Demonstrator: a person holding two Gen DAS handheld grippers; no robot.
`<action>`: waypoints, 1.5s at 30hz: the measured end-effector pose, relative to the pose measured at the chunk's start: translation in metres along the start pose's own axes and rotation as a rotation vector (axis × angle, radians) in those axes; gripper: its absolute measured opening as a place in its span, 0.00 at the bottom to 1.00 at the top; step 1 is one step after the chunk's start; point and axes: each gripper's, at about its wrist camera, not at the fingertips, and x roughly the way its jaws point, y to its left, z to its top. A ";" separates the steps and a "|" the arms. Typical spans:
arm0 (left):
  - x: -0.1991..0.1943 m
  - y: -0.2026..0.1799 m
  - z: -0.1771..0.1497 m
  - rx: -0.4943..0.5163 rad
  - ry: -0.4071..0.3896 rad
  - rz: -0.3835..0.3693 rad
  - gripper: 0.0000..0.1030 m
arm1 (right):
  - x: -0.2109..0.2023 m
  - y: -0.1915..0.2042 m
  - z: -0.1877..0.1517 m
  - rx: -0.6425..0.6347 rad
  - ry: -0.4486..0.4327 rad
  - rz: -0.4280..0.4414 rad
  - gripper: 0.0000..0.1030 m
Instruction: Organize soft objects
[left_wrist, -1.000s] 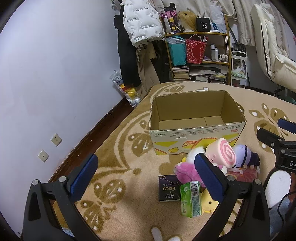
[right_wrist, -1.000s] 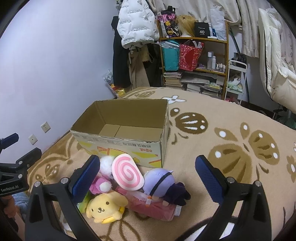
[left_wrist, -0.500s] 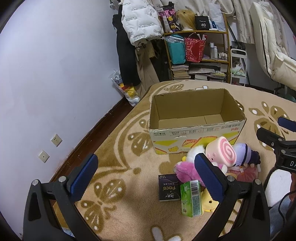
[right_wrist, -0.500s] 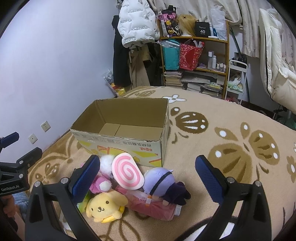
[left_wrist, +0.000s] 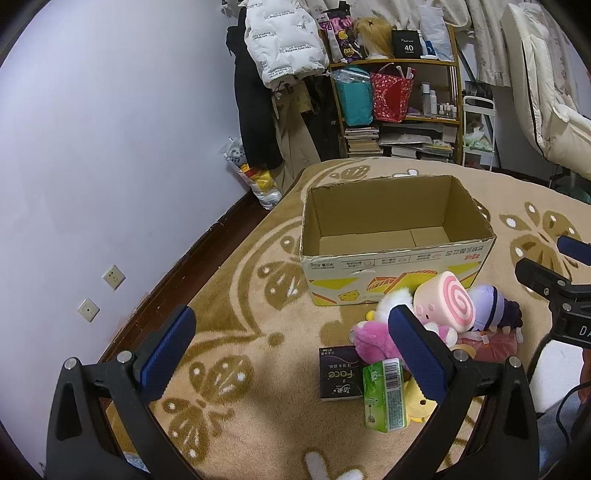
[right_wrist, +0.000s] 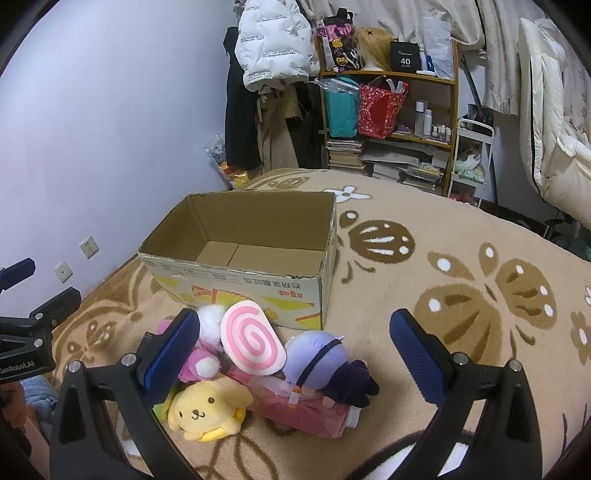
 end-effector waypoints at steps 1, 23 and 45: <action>0.000 0.000 0.000 0.000 0.001 0.000 1.00 | 0.000 -0.001 -0.001 -0.001 -0.001 -0.001 1.00; 0.002 0.000 0.001 0.006 0.002 0.009 1.00 | -0.001 0.001 0.000 -0.007 -0.010 -0.006 1.00; 0.012 0.009 0.004 -0.052 0.065 -0.046 1.00 | 0.002 0.004 0.001 -0.003 0.012 0.013 1.00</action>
